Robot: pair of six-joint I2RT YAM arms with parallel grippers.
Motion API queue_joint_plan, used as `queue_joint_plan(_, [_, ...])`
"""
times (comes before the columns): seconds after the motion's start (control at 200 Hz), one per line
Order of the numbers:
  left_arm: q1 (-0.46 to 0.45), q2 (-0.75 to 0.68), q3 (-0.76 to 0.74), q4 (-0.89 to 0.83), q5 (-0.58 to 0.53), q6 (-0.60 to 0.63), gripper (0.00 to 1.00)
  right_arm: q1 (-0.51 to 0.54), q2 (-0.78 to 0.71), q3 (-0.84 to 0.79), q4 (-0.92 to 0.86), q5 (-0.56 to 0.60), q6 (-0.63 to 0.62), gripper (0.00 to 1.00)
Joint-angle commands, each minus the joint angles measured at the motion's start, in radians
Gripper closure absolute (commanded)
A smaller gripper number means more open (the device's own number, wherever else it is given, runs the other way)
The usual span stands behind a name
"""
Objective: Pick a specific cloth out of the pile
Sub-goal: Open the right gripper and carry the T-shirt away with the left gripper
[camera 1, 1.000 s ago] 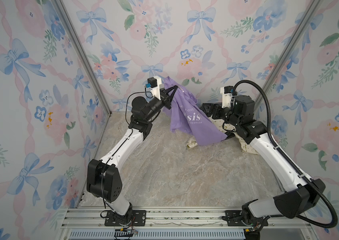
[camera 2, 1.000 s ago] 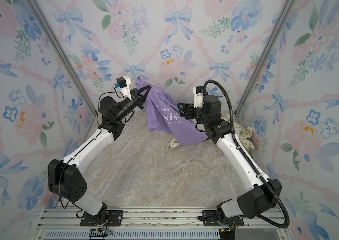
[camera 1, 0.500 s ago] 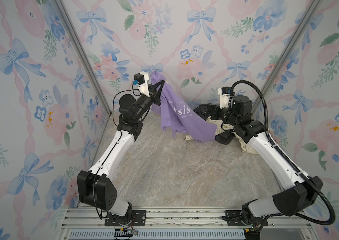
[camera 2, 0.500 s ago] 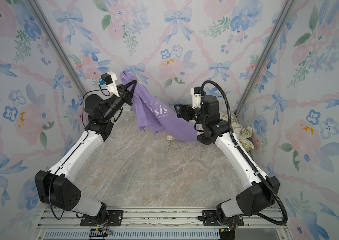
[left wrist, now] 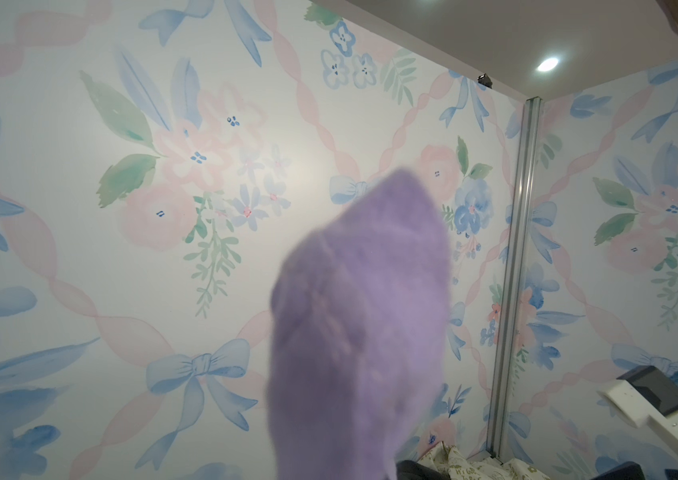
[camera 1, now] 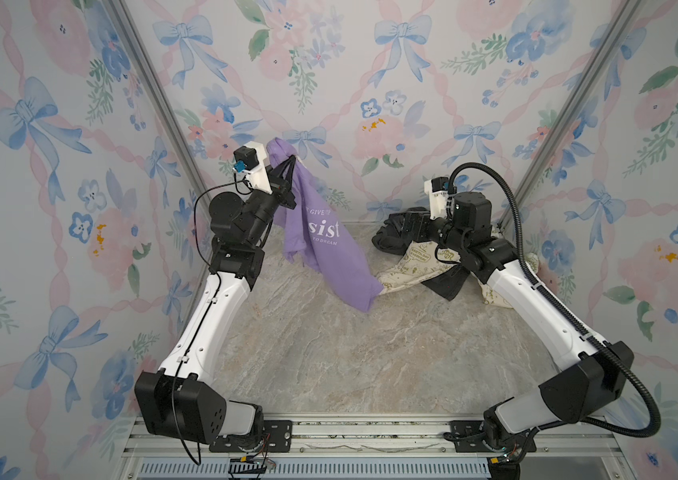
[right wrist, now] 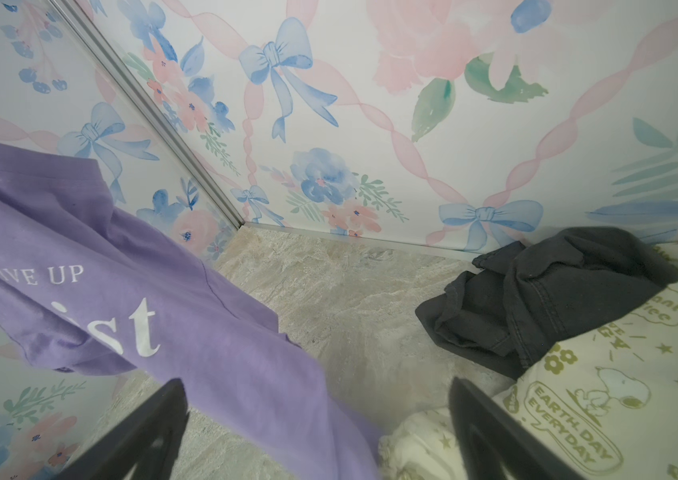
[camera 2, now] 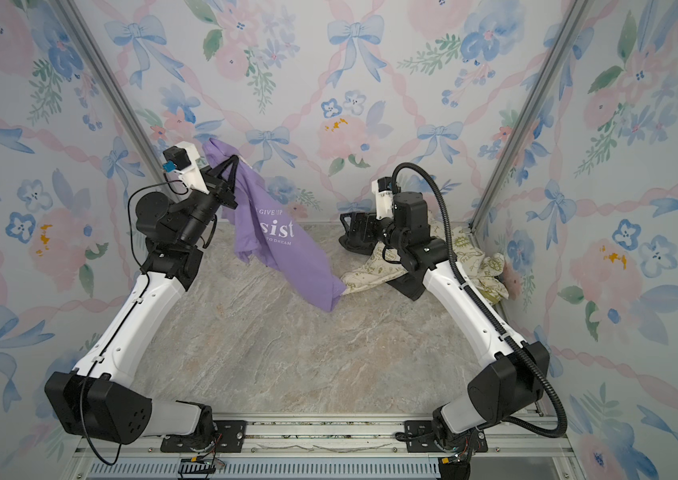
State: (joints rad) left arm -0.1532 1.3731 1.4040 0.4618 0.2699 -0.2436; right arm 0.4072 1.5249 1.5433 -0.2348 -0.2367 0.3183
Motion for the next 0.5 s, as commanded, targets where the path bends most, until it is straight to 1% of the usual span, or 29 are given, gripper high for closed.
queue_joint_plan(0.0, [0.03,-0.048,-0.001,-0.009,-0.051,0.037,1.0,0.01,0.019,0.041,0.001,-0.026,0.005,0.01])
queue_joint_plan(0.155, [0.063,-0.056,0.03,-0.073,-0.076,0.058,1.0,0.012,0.027,0.047,0.0,-0.032,0.005,0.03])
queue_joint_plan(0.335, [0.08,-0.012,0.131,-0.2,-0.111,0.06,1.0,0.011,0.035,0.049,-0.004,-0.039,0.002,0.03])
queue_joint_plan(0.495, [0.081,0.045,0.164,-0.216,-0.121,0.028,1.0,0.011,0.046,0.056,-0.002,-0.039,0.001,0.03])
